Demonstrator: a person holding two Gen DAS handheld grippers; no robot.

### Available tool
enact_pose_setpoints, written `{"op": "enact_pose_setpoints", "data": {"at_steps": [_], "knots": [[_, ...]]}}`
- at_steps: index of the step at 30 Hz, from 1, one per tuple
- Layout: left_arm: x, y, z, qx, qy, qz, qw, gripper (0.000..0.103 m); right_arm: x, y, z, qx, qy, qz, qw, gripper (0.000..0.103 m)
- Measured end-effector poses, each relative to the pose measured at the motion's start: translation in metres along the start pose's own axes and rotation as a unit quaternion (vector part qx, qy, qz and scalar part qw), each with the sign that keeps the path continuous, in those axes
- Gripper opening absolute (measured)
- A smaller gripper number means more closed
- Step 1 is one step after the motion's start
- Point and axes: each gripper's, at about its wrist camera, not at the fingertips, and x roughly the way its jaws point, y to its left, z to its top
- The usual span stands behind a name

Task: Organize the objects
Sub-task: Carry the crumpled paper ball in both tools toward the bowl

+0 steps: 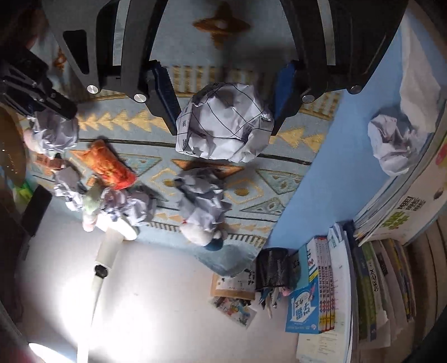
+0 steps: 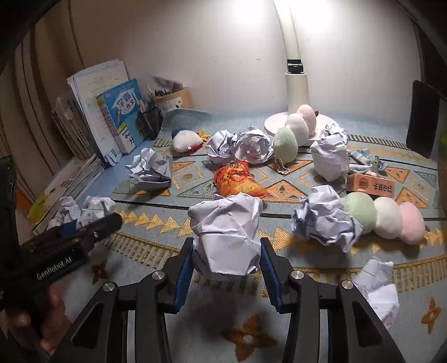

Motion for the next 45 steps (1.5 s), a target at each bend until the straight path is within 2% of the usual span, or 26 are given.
{"op": "enact_pose_setpoints", "data": {"at_steps": [2,5,12,16,21,26,31,38,40,42,45], "knots": [[-0.011,-0.023,-0.009,0.008,-0.008,-0.023,0.9997,0.058,-0.022,-0.011,-0.001,-0.004,-0.016,-0.007,1.0,0.044],[-0.023,-0.062,-0.016,0.03,-0.018,-0.048,0.9982,0.058,-0.051,-0.032,0.001,-0.02,-0.05,-0.053,0.997,0.044],[-0.027,-0.135,-0.024,0.042,-0.032,-0.111,0.9924,0.058,-0.064,-0.101,-0.008,-0.011,-0.036,-0.093,0.995,0.045],[-0.016,-0.167,-0.037,0.057,-0.034,-0.113,0.9914,0.058,-0.059,-0.114,-0.017,-0.01,-0.034,-0.084,0.996,0.045],[-0.006,-0.176,-0.041,0.054,-0.029,-0.116,0.9913,0.059,-0.055,-0.108,-0.019,-0.024,-0.034,-0.088,0.995,0.045],[0.002,-0.177,-0.042,0.056,-0.016,-0.113,0.9919,0.059,-0.051,-0.111,-0.019,-0.015,-0.025,-0.096,0.995,0.045],[0.002,-0.184,-0.044,0.076,-0.015,-0.108,0.9911,0.059,-0.049,-0.115,-0.018,-0.007,-0.019,-0.104,0.994,0.045],[0.002,-0.184,-0.044,0.074,-0.016,-0.105,0.9916,0.059,-0.056,-0.116,-0.016,-0.004,-0.022,-0.101,0.995,0.045],[0.001,-0.185,-0.044,0.077,-0.019,-0.098,0.992,0.059,-0.075,-0.121,-0.009,0.003,-0.027,-0.093,0.995,0.045],[-0.004,-0.19,-0.043,0.084,-0.024,-0.092,0.992,0.059,-0.114,-0.134,0.007,0.018,-0.061,-0.091,0.994,0.045],[-0.033,-0.208,-0.034,0.109,-0.045,-0.112,0.9867,0.059,-0.17,-0.169,0.031,0.066,-0.096,-0.126,0.985,0.045]]}}
